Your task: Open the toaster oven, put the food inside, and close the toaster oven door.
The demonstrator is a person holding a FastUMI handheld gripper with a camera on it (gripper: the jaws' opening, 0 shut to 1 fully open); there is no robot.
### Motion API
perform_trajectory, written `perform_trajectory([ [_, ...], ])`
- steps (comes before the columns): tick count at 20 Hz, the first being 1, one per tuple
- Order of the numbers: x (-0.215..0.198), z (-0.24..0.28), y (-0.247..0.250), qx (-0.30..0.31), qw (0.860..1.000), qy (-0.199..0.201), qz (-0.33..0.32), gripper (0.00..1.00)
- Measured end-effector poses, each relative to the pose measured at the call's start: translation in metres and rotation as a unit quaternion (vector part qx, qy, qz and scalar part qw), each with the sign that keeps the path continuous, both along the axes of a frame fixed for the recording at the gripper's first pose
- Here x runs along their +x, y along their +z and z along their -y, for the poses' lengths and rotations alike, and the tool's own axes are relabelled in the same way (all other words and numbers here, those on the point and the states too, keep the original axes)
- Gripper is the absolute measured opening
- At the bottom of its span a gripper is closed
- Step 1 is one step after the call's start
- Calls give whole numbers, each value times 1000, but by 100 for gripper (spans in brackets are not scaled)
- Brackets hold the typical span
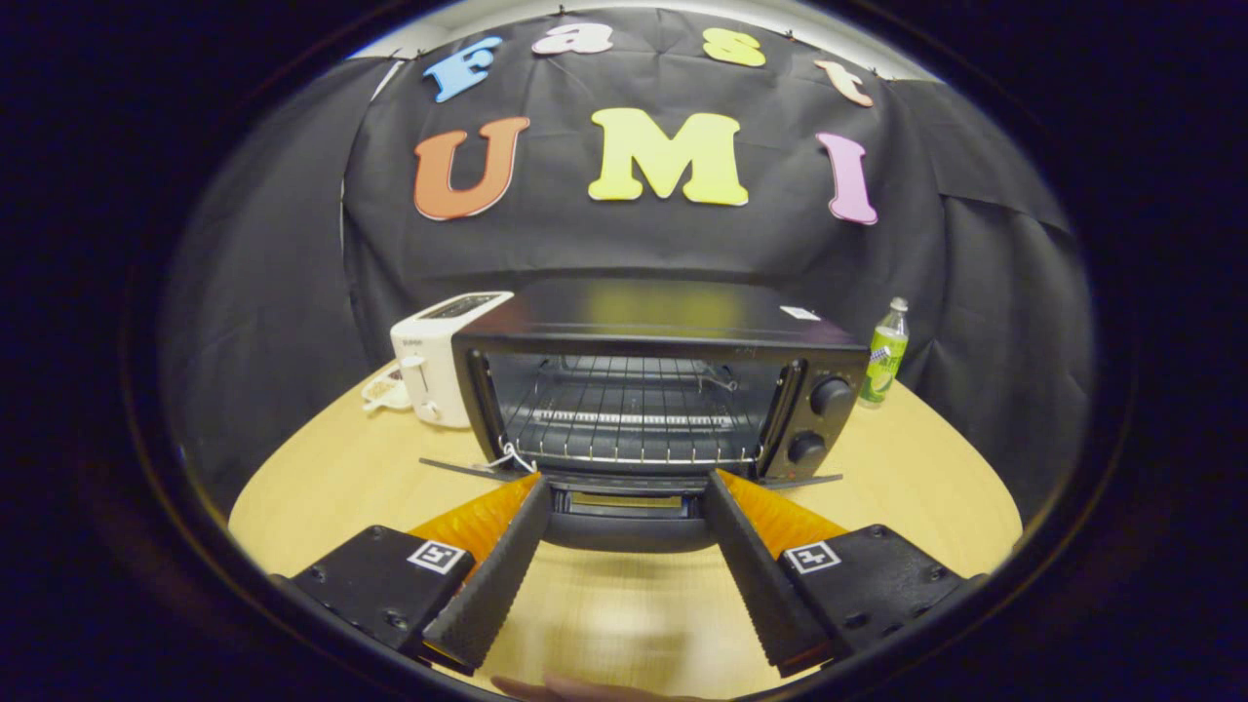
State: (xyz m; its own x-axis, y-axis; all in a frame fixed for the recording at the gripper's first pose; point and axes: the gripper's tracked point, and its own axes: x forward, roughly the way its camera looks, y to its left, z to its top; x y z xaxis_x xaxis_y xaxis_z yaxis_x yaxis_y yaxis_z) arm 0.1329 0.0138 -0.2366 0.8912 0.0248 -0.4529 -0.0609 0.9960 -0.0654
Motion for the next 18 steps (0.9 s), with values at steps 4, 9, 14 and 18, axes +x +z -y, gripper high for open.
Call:
perform_trajectory([
  [4,-15,2,-21,3,999,-1,-50,100],
  [9,-28,2,-46,55,993,-9,-107,100],
  [14,-31,-3,-43,121,983,5,-139,100],
  [18,-43,-19,-25,190,969,27,-158,99],
])
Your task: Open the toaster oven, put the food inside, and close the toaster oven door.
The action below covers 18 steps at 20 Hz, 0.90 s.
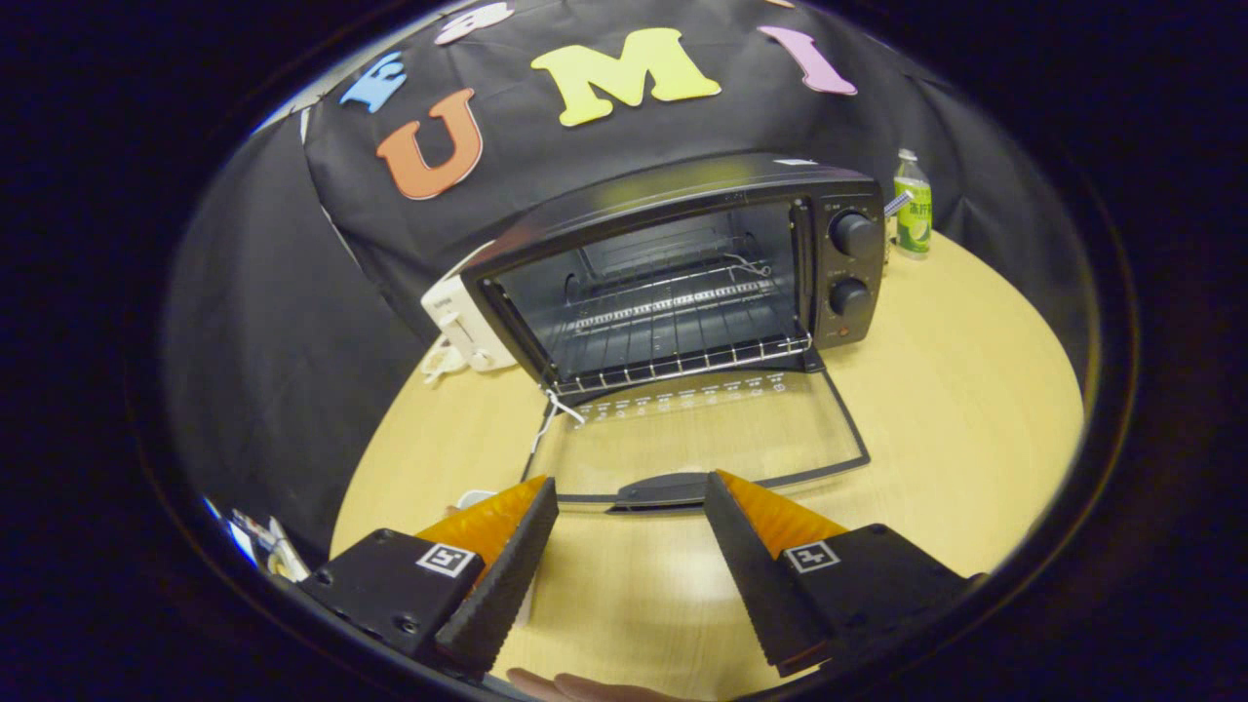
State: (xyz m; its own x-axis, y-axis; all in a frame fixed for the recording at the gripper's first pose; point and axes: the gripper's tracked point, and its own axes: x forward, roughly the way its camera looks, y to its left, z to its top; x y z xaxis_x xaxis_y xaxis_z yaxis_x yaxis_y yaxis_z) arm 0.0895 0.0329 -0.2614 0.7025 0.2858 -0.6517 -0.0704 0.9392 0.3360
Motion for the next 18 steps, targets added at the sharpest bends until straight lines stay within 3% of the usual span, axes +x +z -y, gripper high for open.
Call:
perform_trajectory([
  [9,-51,-51,-3,79,985,105,-114,95],
  [15,-59,-65,2,119,976,121,-139,86],
  [18,-69,-76,11,157,964,144,-156,85],
])
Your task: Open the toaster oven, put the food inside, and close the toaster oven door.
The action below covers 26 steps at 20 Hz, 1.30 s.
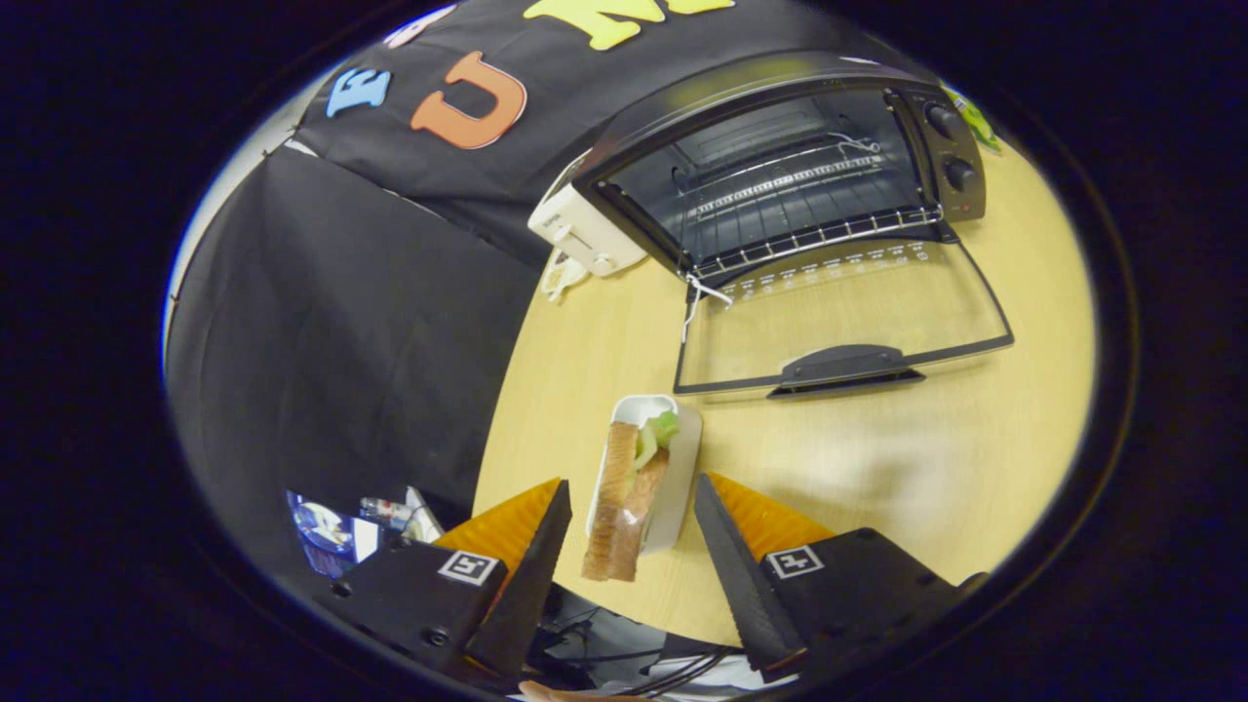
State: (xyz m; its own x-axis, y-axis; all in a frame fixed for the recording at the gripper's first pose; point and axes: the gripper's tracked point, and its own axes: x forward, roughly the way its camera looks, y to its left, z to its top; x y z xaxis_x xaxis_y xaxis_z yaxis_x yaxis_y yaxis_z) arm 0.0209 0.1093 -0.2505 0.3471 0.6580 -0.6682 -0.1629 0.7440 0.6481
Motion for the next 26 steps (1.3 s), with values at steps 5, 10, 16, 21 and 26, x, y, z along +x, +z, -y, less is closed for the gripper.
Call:
perform_trajectory([
  [5,-10,-5,-17,-24,999,18,-29,81],
  [10,-7,-14,-27,-21,998,20,-47,61],
  [16,-1,-13,-31,-15,997,20,-68,48],
  [21,0,-12,-27,-9,998,17,-63,39],
  [26,0,-9,-5,18,999,36,-25,38],
])
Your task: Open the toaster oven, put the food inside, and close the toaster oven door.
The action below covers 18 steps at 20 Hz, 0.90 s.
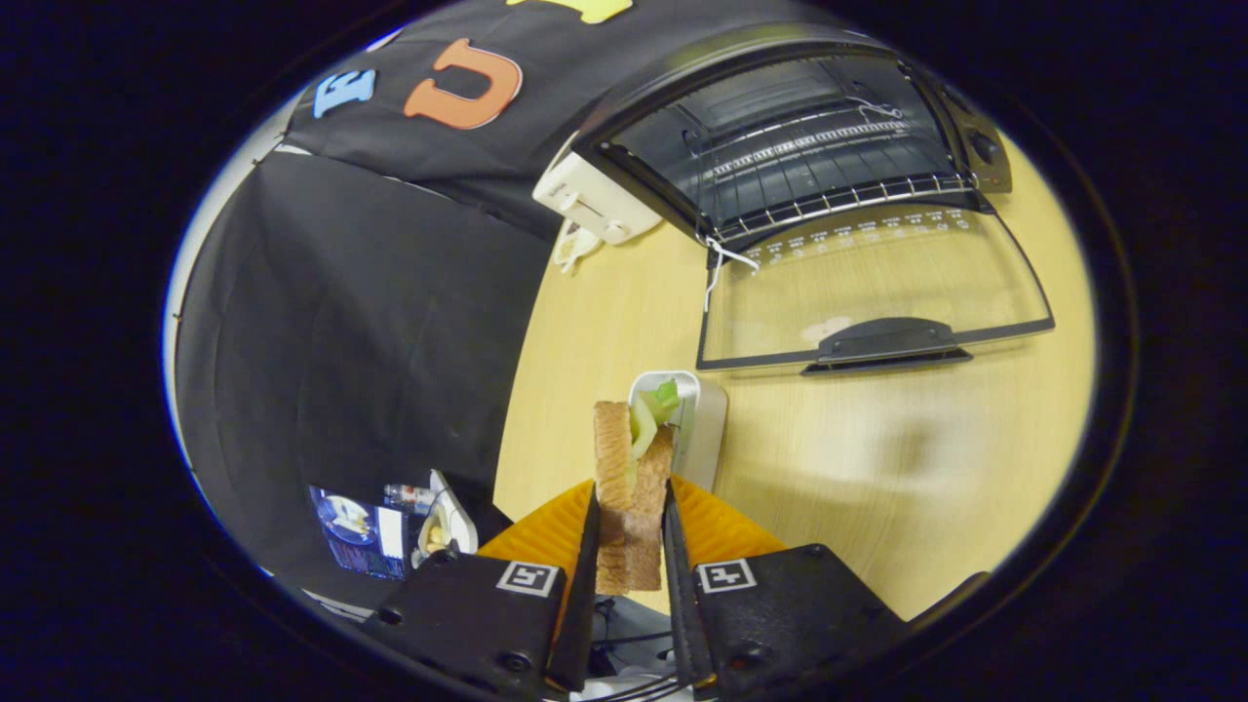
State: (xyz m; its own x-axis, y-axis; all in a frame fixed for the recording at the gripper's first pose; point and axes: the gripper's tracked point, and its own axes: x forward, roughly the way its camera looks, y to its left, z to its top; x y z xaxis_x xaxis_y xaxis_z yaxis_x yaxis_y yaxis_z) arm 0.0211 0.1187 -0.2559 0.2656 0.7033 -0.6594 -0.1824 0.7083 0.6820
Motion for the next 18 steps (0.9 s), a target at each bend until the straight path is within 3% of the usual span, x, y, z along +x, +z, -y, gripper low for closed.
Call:
perform_trajectory([
  [6,21,13,24,34,994,-17,102,38],
  [9,26,15,32,74,992,-31,100,39],
  [13,51,32,28,112,986,-89,90,38],
  [18,97,66,25,161,962,-200,90,38],
])
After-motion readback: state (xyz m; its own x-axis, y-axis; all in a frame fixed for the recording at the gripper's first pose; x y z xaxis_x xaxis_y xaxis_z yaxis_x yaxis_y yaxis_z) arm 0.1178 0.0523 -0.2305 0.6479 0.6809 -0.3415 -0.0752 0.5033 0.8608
